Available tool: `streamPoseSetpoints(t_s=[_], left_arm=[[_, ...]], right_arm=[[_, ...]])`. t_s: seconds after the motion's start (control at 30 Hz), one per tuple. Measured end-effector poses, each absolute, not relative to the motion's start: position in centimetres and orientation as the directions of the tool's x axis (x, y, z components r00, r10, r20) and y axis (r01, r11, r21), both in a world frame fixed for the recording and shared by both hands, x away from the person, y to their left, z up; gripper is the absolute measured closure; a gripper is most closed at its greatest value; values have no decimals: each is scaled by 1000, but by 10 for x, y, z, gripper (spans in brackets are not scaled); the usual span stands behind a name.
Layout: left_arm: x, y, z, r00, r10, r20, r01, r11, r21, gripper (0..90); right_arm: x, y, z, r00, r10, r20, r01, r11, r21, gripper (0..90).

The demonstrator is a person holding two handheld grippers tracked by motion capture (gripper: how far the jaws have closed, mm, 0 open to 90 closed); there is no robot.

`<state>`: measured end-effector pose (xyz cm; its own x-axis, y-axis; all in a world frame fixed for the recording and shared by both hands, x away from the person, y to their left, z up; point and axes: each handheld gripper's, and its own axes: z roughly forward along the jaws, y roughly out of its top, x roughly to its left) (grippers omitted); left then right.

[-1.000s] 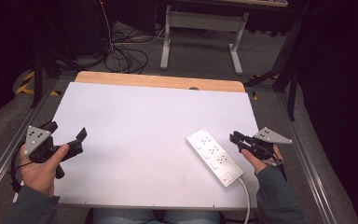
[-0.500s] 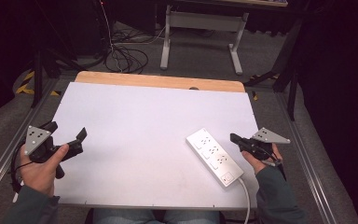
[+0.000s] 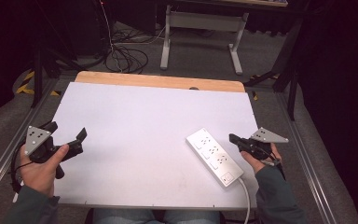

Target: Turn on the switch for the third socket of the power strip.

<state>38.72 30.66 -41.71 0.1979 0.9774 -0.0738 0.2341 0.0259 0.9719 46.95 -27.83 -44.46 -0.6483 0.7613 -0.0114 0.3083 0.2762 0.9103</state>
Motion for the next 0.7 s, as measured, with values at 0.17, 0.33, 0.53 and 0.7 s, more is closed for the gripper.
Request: streamPoseSetpoints(t_s=[0.17,0.33,0.53,0.7], left_arm=[[387,307,-417,196,978,-77,233,31,972,31],[385,307,-417,191,979,-74,235,28,972,31],[385,308,-417,191,979,-70,233,24,972,32],[384,308,-417,192,979,-70,235,24,972,32]], right_arm=[[470,-276,-445,-657,754,-16,306,286,908,900],[472,-272,-446,-666,746,-18,307,296,905,900],[473,-268,-446,-679,734,-20,308,309,900,900],[474,-266,-447,-686,727,-25,306,320,897,900]])
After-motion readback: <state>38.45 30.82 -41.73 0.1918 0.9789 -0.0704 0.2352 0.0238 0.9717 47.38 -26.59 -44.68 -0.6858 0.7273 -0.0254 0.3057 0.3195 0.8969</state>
